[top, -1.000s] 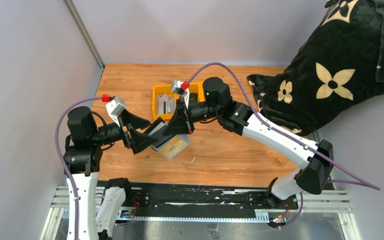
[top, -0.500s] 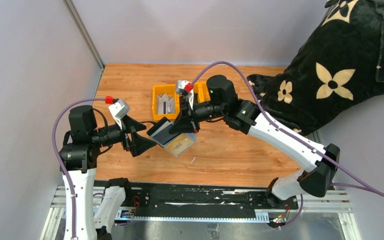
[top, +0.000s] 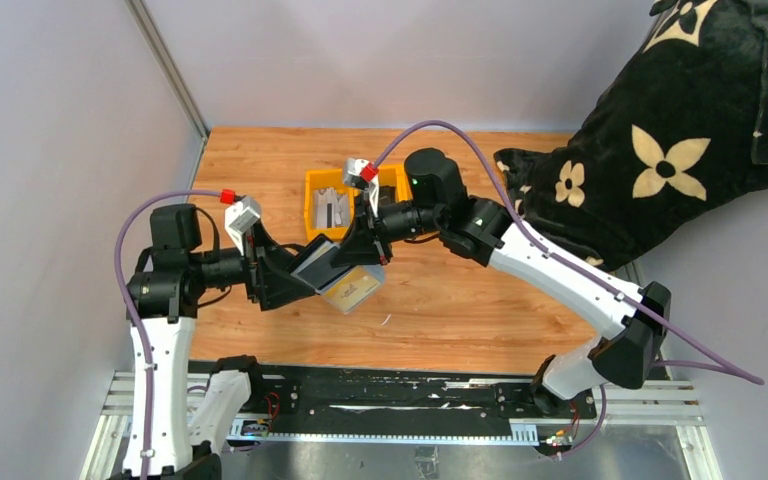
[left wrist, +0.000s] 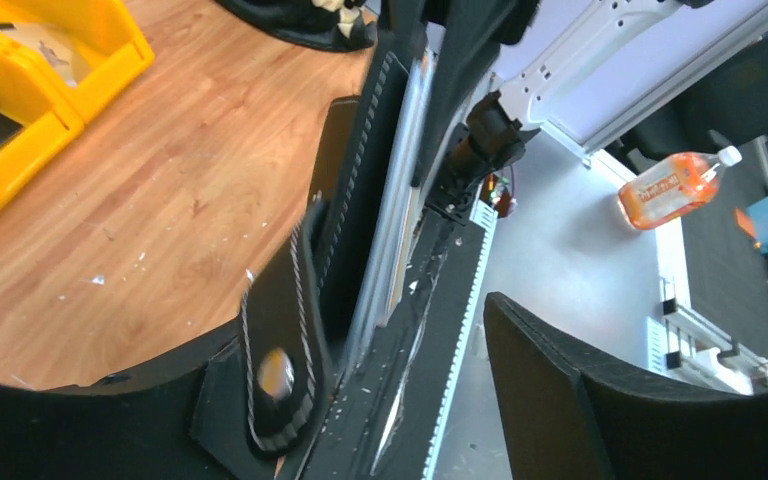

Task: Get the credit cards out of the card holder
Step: Open the card holder at the center of the board.

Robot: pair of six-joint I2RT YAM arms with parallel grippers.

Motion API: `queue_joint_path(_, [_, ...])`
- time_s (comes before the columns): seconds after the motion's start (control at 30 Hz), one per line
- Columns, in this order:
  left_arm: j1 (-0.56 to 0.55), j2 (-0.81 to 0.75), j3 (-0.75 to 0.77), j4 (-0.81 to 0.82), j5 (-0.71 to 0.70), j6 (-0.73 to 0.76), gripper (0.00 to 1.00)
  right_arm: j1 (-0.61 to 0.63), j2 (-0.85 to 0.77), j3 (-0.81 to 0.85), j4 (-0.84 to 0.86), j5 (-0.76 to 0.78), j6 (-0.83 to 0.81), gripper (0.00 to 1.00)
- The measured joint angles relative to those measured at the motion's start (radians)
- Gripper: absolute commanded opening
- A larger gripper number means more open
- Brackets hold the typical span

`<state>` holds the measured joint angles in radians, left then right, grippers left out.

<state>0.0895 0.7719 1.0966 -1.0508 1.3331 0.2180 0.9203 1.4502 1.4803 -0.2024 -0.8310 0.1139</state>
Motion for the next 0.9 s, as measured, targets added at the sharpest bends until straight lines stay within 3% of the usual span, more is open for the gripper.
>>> queue_joint_path(0.13, [0.0, 0.043, 0.0, -0.003, 0.005, 0.011, 0.51, 0.024, 0.041, 0.022, 0.015, 0.002, 0.014, 0.0])
queue_joint_path(0.3, [0.0, 0.068, -0.003, -0.007, 0.001, 0.014, 0.11, 0.048, 0.095, 0.062, 0.023, -0.002, 0.037, 0.0])
queue_joint_path(0.37, [0.0, 0.061, -0.003, -0.011, -0.003, 0.016, 0.0, 0.046, 0.105, 0.063, 0.025, -0.001, 0.05, 0.07])
queue_joint_path(0.43, [0.001, 0.055, -0.004, -0.016, -0.006, 0.018, 0.0, 0.045, 0.109, 0.063, 0.032, -0.001, 0.062, 0.38])
queue_joint_path(0.57, [0.0, 0.04, -0.003, -0.023, -0.007, 0.024, 0.0, 0.046, 0.104, 0.04, 0.135, -0.038, 0.131, 0.68])
queue_joint_path(0.9, [-0.001, 0.078, 0.016, -0.036, 0.053, -0.023, 0.0, -0.01, -0.008, -0.259, 0.475, -0.144, 0.296, 0.73])
